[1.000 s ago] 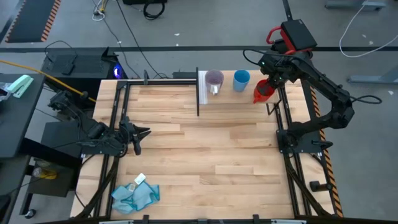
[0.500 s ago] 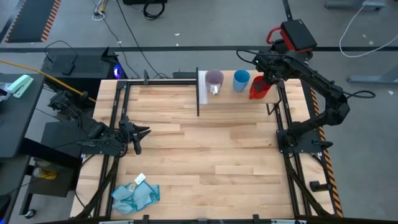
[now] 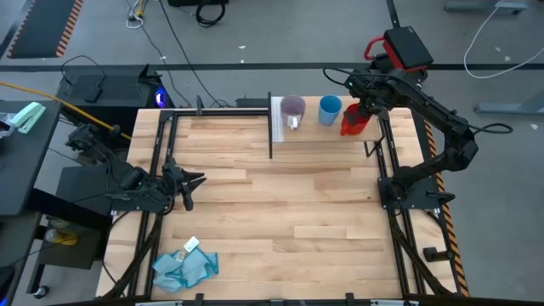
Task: Stack small to large cups/mugs on shelf
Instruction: Put the orange mug on the shelf
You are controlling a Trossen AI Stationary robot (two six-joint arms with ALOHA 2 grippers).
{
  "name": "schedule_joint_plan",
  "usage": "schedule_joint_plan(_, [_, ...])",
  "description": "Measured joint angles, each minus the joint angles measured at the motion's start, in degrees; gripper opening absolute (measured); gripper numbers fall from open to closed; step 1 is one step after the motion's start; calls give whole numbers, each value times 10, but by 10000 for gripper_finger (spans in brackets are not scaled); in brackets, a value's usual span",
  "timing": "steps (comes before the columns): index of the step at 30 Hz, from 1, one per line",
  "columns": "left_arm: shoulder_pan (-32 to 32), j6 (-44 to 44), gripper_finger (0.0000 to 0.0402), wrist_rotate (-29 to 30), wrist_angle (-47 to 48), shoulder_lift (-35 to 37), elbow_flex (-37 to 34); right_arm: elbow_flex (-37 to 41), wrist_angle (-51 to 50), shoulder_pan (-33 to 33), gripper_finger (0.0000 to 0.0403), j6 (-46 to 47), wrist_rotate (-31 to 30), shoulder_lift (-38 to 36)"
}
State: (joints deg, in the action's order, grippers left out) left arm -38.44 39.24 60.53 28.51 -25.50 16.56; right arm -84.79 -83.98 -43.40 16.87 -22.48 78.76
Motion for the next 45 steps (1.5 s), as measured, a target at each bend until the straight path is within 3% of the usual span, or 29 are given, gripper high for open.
schedule_joint_plan(9, [0,-8,80,42,-22,-4,0,-42,-4,1,84,16,-2,-3])
schedule_joint_plan(12, [5,-58,82,42,-89,-27,0,-72,-36,3,84,36,-3,-4])
schedule_joint_plan(15, [24,-162,81,22,-204,-65,0,-100,-61,14,84,60,-4,-9])
schedule_joint_plan(19, [78,-309,74,-64,-365,-113,0,-123,-60,55,84,102,2,-36])
schedule_joint_plan(23, [167,-382,67,-197,-487,-156,0,-129,-60,117,79,182,3,-73])
schedule_joint_plan(30, [367,-367,65,-480,-629,-240,0,-60,-60,291,61,343,-36,-140])
schedule_joint_plan(35, [456,-347,70,-629,-638,-336,69,45,-60,402,43,440,-68,-149])
schedule_joint_plan(39, [473,-370,73,-703,-611,-428,144,116,-19,474,24,470,-117,-137])
schedule_joint_plan(45, [492,-386,68,-707,-574,-525,231,143,48,497,5,430,-215,-89])
